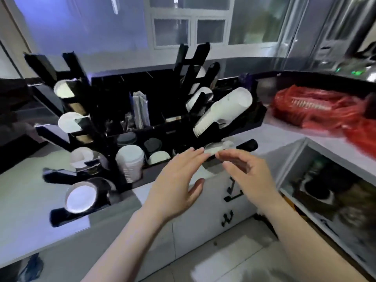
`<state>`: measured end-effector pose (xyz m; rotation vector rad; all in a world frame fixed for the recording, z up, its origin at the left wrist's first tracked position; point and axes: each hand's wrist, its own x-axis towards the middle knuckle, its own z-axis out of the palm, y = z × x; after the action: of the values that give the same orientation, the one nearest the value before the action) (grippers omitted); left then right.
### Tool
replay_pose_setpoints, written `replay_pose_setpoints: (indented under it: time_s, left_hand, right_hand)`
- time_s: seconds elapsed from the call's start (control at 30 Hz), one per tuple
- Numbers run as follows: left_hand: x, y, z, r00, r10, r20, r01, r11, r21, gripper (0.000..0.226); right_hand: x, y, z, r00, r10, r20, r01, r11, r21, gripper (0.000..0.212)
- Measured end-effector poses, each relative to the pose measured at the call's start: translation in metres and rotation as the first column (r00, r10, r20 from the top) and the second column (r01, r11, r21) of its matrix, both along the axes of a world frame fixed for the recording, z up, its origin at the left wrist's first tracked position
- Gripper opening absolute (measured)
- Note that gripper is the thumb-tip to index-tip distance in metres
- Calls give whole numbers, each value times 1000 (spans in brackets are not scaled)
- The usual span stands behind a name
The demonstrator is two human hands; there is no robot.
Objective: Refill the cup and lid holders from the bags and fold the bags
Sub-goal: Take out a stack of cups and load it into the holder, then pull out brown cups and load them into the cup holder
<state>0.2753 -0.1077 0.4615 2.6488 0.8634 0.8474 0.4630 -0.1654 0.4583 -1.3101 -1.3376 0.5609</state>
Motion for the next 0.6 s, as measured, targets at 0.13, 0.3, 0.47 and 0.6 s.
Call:
replay_pose_setpoints:
  time_s: [0.13, 0.3, 0.47, 0.6]
  left_hand:
    - [98, -4, 8, 997, -77, 22, 77, 997, 23, 57]
    - [229, -10, 4, 986, -167, 18, 167, 986, 2, 57]
    - [342, -12, -15, 970, -245, 12, 245, 967, -73, 56]
    - [413, 1, -17, 956, -292, 32, 293, 949, -118, 56]
  right_hand:
    - [96, -22, 10, 996, -62, 71, 63, 998, -20, 33]
    - [225, -54, 9, 977, -172, 129, 180, 983, -47, 30]
    - [327, -79, -5, 945, -319, 70, 323, 945, -53, 26]
    - [385, -82, -13, 921, -386, 57, 389, 919, -63, 26]
